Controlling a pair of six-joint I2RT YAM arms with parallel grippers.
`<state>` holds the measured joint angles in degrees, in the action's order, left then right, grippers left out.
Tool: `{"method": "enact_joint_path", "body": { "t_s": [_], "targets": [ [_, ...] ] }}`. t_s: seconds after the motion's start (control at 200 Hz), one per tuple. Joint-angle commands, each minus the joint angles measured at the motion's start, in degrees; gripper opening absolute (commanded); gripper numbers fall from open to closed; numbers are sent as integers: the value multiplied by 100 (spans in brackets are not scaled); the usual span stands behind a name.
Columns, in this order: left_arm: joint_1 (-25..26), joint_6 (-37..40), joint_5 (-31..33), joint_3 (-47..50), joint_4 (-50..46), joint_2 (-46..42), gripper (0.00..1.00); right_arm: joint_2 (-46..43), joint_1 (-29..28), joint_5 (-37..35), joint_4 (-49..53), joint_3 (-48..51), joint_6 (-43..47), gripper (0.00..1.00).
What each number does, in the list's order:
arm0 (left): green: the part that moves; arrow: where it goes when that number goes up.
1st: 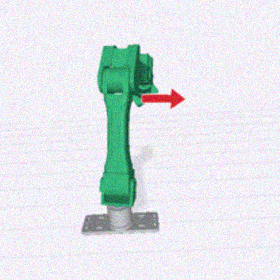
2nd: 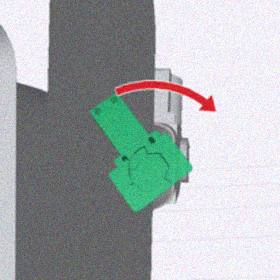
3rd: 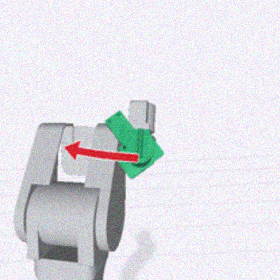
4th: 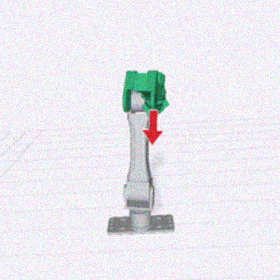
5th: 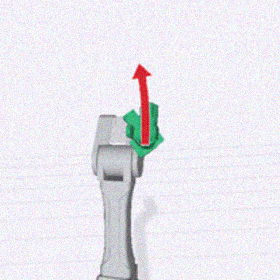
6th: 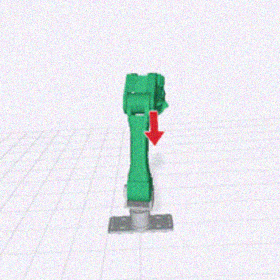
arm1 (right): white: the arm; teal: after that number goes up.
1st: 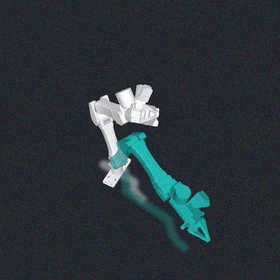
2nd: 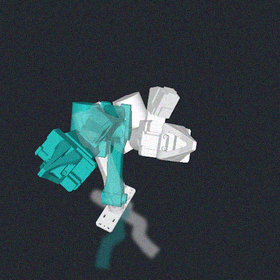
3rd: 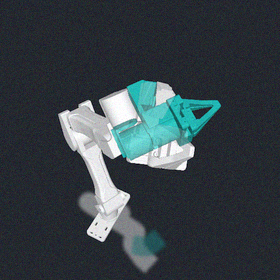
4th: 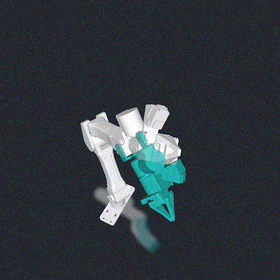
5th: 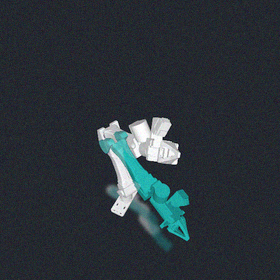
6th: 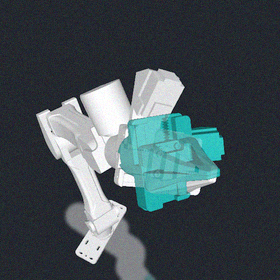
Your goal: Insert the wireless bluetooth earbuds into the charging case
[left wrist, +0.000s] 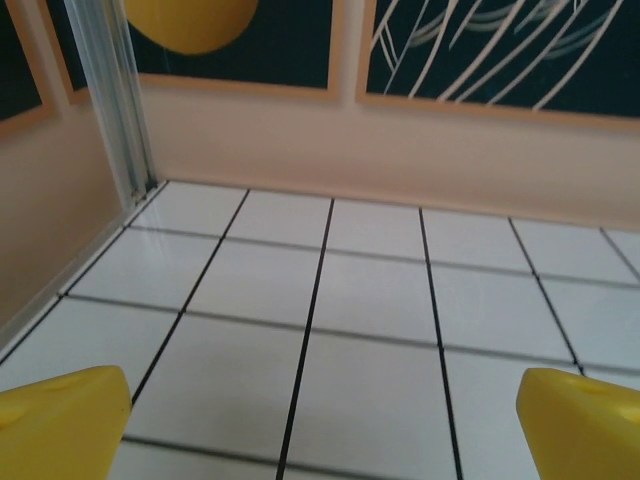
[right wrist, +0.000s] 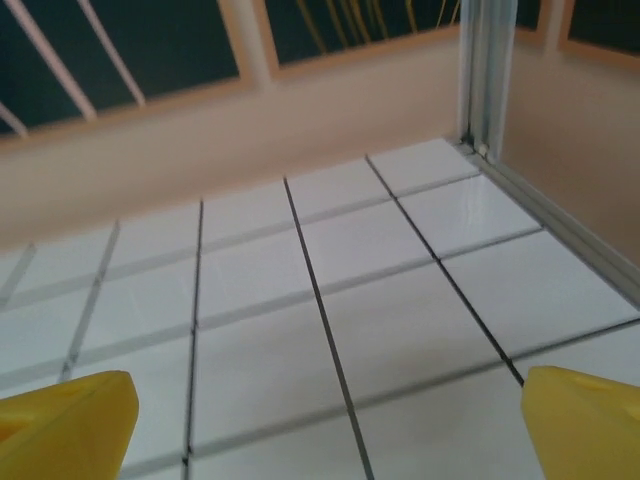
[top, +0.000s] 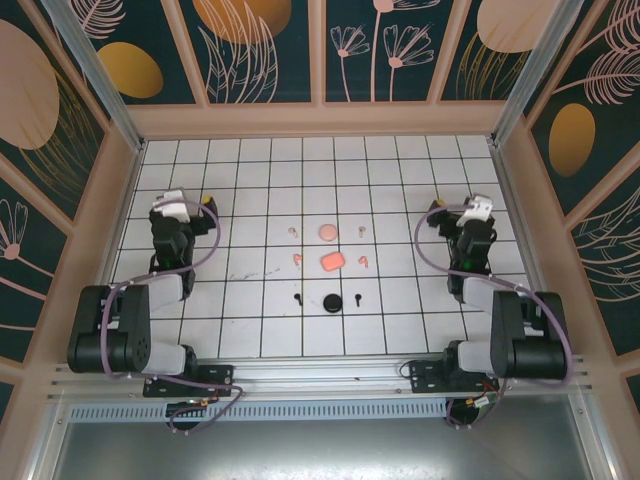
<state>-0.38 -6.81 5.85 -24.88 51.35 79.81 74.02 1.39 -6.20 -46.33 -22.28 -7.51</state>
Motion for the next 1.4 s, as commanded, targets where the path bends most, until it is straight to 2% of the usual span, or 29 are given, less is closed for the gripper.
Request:
{"method": "enact_joint_path", "body": {
  "t_s": [0.0, 0.08, 0.265, 0.435, 0.601, 0.766, 0.871, 1.031, 1.176, 1.396],
  "targets": [
    [-23, -569, -76, -399, -1279, -254, 99, -447, -17, -171, 1930, -726, -1293, 99],
    [-23, -1129, -265, -568, -1636, -388, 98, -447, 14, -178, 3073, -1285, -2014, 99],
    [-23, -2280, -852, -1062, -2745, -618, 99, -275, -124, 978, 4388, -2093, -1729, 99],
    [-15, -2882, -1489, -884, -3023, -1101, 99, -152, -1089, 861, 6236, -2948, -1464, 91],
    [85, -3401, -1713, -437, -2982, -1732, 99, -274, -2239, 945, 7518, -3177, -2214, 84],
    [469, -3615, -1531, -272, -3183, -2022, 99, -392, -3237, 1009, 8039, -3112, -3349, 81],
    [800, -3594, -1354, -412, -3440, -1890, 99, -241, -3849, 1199, 8100, -3050, -3936, 76],
    [1011, -3590, -1256, -651, -3715, -1607, 99, 240, -4609, 1060, 8320, -3237, -4503, 74],
    [1066, -3574, -1150, -875, -3944, -1382, 99, 677, -5092, 900, 8447, -3320, -4897, 70],
    [1128, -3381, -1133, -1251, -4351, -1011, 99, 1154, -5543, 685, 8530, -3511, -5393, 70]
  ]
}}
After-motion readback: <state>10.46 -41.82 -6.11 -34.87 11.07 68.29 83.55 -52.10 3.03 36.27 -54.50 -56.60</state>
